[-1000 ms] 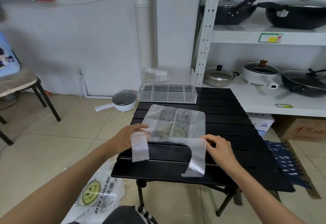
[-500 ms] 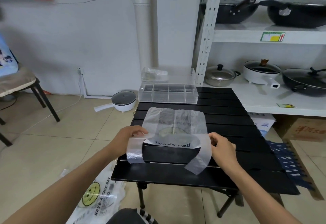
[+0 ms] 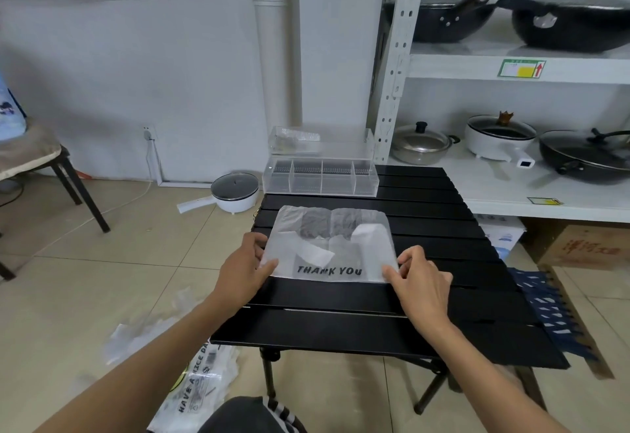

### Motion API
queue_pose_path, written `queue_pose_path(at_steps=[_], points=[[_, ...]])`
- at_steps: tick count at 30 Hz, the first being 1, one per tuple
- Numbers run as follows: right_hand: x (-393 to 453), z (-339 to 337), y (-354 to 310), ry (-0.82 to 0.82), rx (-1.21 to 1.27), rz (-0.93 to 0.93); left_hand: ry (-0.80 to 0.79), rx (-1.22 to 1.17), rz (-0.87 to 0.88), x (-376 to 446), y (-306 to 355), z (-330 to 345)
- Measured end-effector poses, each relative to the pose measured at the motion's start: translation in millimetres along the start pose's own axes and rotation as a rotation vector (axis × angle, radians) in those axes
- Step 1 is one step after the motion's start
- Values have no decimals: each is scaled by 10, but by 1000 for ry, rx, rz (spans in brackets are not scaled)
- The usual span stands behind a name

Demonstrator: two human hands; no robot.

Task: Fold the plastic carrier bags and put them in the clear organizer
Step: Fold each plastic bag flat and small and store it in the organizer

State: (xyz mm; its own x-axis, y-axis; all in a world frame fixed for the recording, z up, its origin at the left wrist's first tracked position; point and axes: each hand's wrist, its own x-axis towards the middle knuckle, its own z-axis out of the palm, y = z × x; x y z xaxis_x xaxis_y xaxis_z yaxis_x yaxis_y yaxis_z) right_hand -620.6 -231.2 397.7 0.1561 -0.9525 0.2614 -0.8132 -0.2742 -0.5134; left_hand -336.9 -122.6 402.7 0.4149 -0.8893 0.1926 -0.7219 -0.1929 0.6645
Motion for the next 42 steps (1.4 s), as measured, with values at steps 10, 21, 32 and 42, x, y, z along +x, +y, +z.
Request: queue_pose_path(at_steps=[10, 21, 32, 42], points=[[150, 22, -60, -61, -313, -339, -31, 403, 306, 92, 26, 31], [262, 204, -103, 27, -362, -286, 46, 733, 277, 368, 115, 125], [256, 257, -42, 27, -315, -288, -237, 653, 67, 692, 270, 264], [210, 184, -62, 75, -148, -372, -62, 598, 384, 457, 388, 245]])
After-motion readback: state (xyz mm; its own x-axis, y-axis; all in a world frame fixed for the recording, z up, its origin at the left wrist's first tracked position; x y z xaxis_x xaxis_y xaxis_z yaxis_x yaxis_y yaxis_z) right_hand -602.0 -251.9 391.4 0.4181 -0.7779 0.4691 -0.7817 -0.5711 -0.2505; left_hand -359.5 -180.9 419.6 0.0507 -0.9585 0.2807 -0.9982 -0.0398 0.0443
